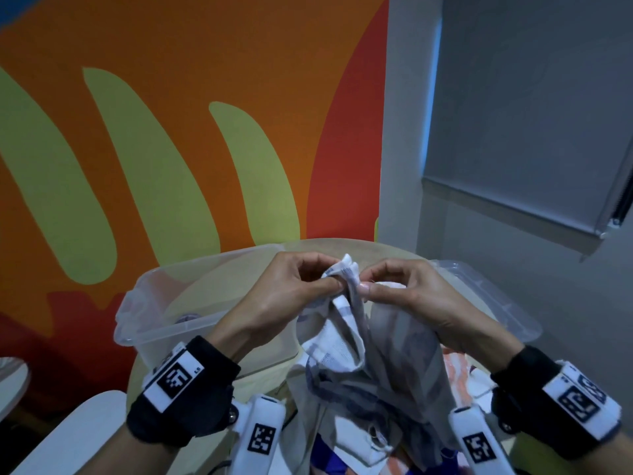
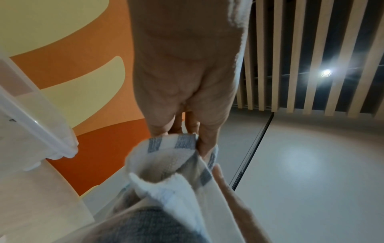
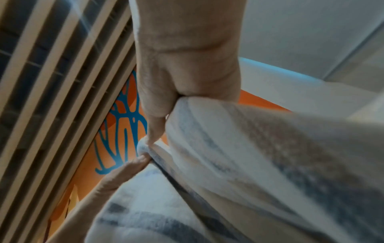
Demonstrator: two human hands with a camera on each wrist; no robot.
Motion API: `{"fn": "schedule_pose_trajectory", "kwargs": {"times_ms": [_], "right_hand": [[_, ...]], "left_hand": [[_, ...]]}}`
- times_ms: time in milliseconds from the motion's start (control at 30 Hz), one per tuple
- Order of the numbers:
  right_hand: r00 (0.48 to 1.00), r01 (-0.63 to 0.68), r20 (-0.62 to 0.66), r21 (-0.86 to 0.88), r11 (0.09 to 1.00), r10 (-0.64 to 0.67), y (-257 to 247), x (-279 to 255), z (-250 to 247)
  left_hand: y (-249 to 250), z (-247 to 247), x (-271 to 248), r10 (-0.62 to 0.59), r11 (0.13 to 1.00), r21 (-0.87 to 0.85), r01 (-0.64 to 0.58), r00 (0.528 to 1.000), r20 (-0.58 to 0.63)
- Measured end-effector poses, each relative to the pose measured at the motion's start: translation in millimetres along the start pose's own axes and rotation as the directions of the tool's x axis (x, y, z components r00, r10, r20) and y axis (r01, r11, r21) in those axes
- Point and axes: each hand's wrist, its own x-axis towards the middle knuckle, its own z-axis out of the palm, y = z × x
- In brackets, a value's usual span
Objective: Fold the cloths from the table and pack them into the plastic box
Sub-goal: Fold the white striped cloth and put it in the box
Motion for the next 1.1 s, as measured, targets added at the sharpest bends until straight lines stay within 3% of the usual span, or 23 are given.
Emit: {"fn": "schedule_pose_trajectory", "kwargs": {"times_ms": [133,333,500,733,900,1100], "right_hand": [[0.997,-0.056,-0.035,0.165,0.985,0.063,6,2,1],[0.996,0.068,-0.065,0.106,0.992,-0.061,-3,5,9],[0.997,0.050,-0.072,0.124,0.991,-0.041,-4,5,8],[0.997,0.075,-0.014,0.032,0.997,-0.075,-9,7,12],[0.990,0.132,-0.044,-0.031,0.991,-0.133,-18,12,10],[0.987,0.158,0.060,-0.203,0.967,-0.149,-22,17,2]], "left_hand": [[3,1,-1,-0.021,0.999,-0.041,0.022,1.000,0.017],[3,5,-1,-0.038,0.997,-0.071,0.039,0.999,0.021],[0,3,0,-0.046,0.998,-0.051,0.046,0.999,-0.004],[-1,0,1,-0.043,0.999,-0.028,0.043,0.999,-0.006],[4,-6,-1,-0.025,0.998,0.064,0.023,0.999,0.027],[6,-13,0,-0.001,0.993,0.120,-0.001,1.000,0.018]]}}
